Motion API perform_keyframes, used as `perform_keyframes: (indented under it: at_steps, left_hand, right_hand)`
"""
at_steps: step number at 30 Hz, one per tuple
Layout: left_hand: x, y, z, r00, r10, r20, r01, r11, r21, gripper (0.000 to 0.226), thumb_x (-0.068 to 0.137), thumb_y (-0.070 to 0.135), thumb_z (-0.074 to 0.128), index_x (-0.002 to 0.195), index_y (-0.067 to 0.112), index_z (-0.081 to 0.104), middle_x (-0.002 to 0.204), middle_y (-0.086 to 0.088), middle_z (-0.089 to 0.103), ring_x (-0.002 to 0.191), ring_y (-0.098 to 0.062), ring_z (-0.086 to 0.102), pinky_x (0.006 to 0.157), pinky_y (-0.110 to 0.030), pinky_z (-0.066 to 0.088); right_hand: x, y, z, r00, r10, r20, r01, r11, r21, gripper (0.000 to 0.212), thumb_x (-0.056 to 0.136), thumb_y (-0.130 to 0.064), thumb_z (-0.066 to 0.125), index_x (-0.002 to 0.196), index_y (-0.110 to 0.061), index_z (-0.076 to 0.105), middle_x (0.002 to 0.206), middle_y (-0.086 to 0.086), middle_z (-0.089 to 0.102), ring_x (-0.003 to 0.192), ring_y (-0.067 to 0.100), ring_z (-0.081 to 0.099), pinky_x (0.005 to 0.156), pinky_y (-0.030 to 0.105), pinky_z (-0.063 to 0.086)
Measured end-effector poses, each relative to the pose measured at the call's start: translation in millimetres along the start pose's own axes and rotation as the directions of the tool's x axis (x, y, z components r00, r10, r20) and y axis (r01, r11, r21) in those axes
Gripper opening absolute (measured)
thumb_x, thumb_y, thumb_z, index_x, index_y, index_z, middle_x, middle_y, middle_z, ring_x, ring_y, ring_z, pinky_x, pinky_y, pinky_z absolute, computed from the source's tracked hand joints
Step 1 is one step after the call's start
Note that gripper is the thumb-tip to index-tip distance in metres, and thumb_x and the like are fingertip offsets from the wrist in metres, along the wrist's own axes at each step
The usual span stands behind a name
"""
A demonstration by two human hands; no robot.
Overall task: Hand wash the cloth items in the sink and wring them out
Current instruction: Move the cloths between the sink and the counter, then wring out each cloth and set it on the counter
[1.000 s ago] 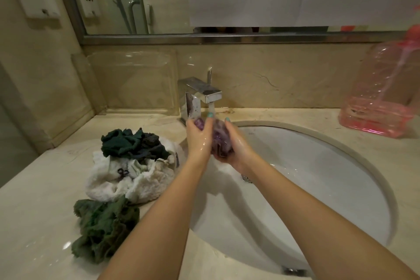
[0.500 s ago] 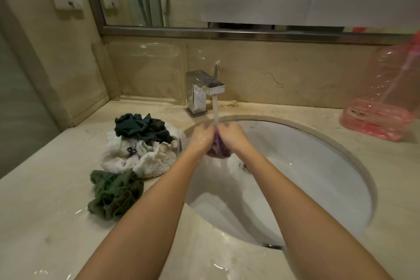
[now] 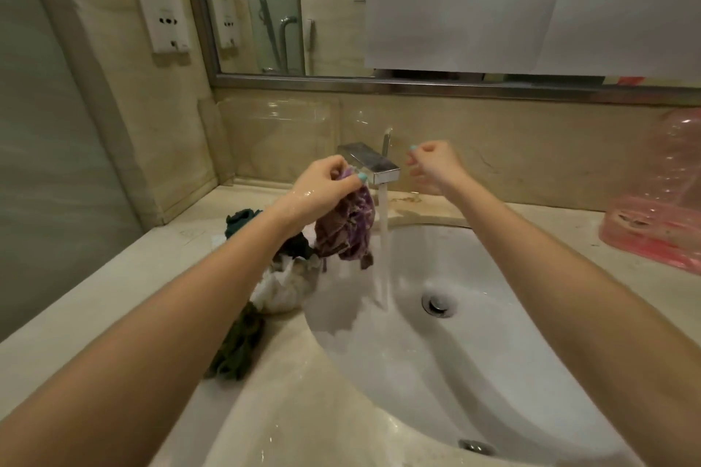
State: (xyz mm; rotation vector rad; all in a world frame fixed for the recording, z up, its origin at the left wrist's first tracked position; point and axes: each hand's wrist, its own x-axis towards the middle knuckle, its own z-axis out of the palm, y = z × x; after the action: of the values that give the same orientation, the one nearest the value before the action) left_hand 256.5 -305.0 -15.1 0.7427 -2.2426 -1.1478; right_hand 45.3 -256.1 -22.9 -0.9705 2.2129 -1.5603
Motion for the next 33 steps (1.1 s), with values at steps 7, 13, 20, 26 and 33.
perform_keyframes:
  at_steps: [7,13,20,26,33]
  left_hand:
    - [5,-15,-35,0.994,0.113,0.005,-0.113,0.990,0.086,0.024,0.093,0.027,0.063,0.079,0.012,0.051,0.073,-0.001,0.055,0.065,-0.010,0.049,0.057,-0.017,0.038]
    - [9,-18,-42,0.978,0.187,0.088,-0.198,0.970,0.142,0.025,0.091,0.032,0.065,0.091,0.008,0.062,0.089,-0.008,0.069,0.085,-0.018,0.066,0.077,-0.029,0.054]
    - [5,-19,-37,0.986,0.151,0.076,-0.157,0.983,0.091,0.022,0.091,0.031,0.066,0.094,0.010,0.066,0.092,-0.007,0.072,0.085,-0.014,0.068,0.079,-0.028,0.055]
    - [-23,-8,-17,0.989,0.136,0.063,-0.135,0.991,-0.013,0.026,0.097,0.029,0.059,0.103,0.004,0.057,0.100,-0.024,0.066,0.089,-0.031,0.066,0.082,-0.036,0.055]
    - [-58,-4,28,0.997,0.067,0.028,-0.058,0.963,-0.265,0.020,0.099,0.027,0.055,0.104,0.008,0.051,0.089,-0.015,0.062,0.081,-0.019,0.058,0.068,-0.028,0.046]
  right_hand:
    - [58,-10,33,0.997,-0.039,0.060,0.047,0.989,-0.141,0.029,0.100,-0.021,0.048,0.092,0.002,0.065,0.082,0.018,0.056,0.062,0.022,0.049,0.062,0.035,0.042]
    - [60,-7,39,0.985,-0.168,0.042,0.173,0.965,-0.195,0.031,0.101,-0.019,0.047,0.086,-0.003,0.069,0.065,0.007,0.052,0.054,0.012,0.040,0.053,0.028,0.031]
    - [43,-27,16,0.955,-0.190,0.230,0.267,0.887,-0.376,0.039,0.104,-0.028,0.042,0.129,-0.003,0.059,0.124,0.014,0.064,0.112,0.029,0.060,0.095,0.039,0.046]
    - [-16,-27,-21,0.961,-0.217,0.170,0.269,0.878,-0.397,0.032,0.099,-0.020,0.051,0.127,-0.010,0.062,0.125,0.004,0.062,0.113,0.018,0.057,0.087,0.024,0.040]
    - [-133,16,-46,0.928,-0.115,0.356,0.235,0.919,-0.316,0.014,0.092,-0.031,0.064,0.094,-0.020,0.072,0.085,-0.004,0.068,0.079,0.010,0.061,0.069,0.023,0.047]
